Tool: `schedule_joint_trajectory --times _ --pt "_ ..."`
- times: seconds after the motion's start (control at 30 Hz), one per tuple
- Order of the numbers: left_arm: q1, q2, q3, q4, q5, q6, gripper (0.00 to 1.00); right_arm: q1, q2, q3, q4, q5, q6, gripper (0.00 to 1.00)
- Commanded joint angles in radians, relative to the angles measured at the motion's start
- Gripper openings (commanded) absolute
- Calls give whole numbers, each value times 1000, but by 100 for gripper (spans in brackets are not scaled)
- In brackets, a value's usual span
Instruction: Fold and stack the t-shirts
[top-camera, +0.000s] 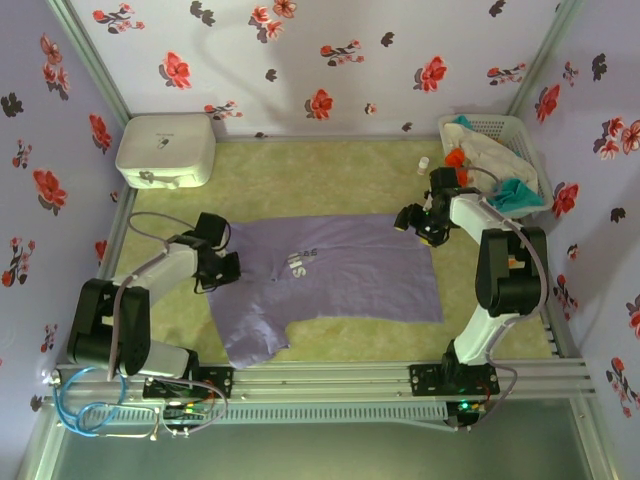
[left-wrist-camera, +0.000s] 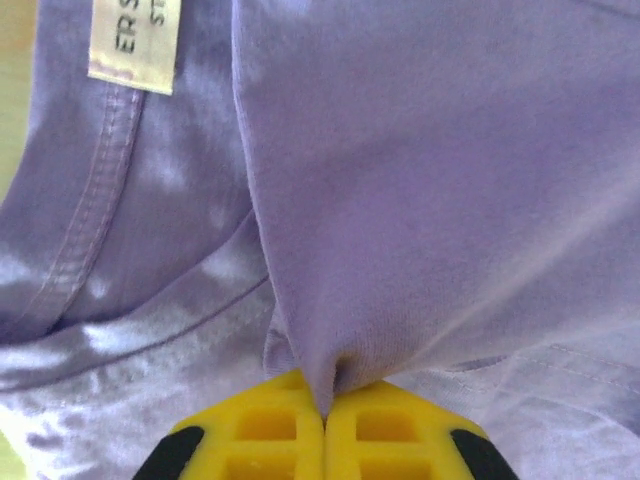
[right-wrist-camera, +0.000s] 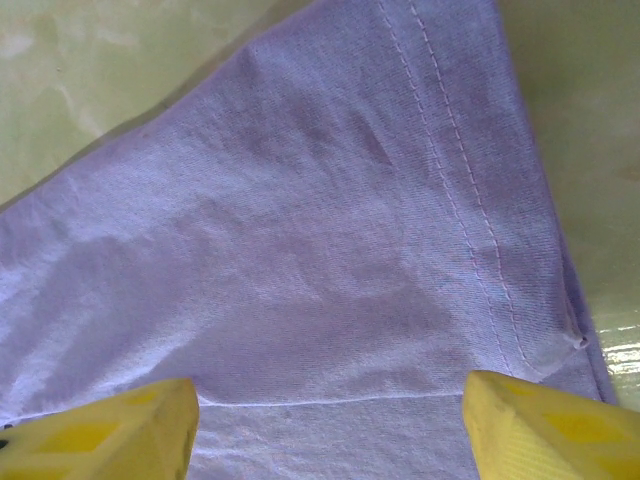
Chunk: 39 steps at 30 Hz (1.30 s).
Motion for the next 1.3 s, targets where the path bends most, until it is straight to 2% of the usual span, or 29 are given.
schedule_joint_trajectory --times 0.0,0.2,0.3,0.33,0.37,0.4,0.43,0.5,0.7,0.9,1.03,1.27 --pt "6 -43 54 -129 10 -33 0 -3 11 -13 4 -8 -10 70" --pt "11 -44 123 -259 97 -44 0 -4 16 -15 9 -15 -10 70" --pt "32 -50 124 -278 104 -55 2 -4 17 -16 12 -16 -10 70" --pt "43 -46 123 -283 104 -53 6 -4 15 -16 13 -16 -11 70" --pt "54 -38 123 -290 100 -51 15 -4 14 -15 12 -16 -10 70" --pt "64 -28 124 -300 87 -50 30 -4 14 -15 12 -15 -10 70" --pt "69 -14 130 -315 61 -48 39 -4 14 -13 9 -15 -10 70" --pt "76 16 157 -345 2 -45 47 -4 10 -5 3 -11 -13 70" --pt "78 73 334 -345 -43 -25 47 8 14 41 -17 6 -14 70" --pt "71 173 500 -287 -26 -8 46 40 43 87 -19 15 6 70" --pt "56 285 537 -215 14 -9 45 74 84 120 1 8 22 70" --pt "74 499 554 -120 18 -5 44 83 179 131 65 -16 42 68"
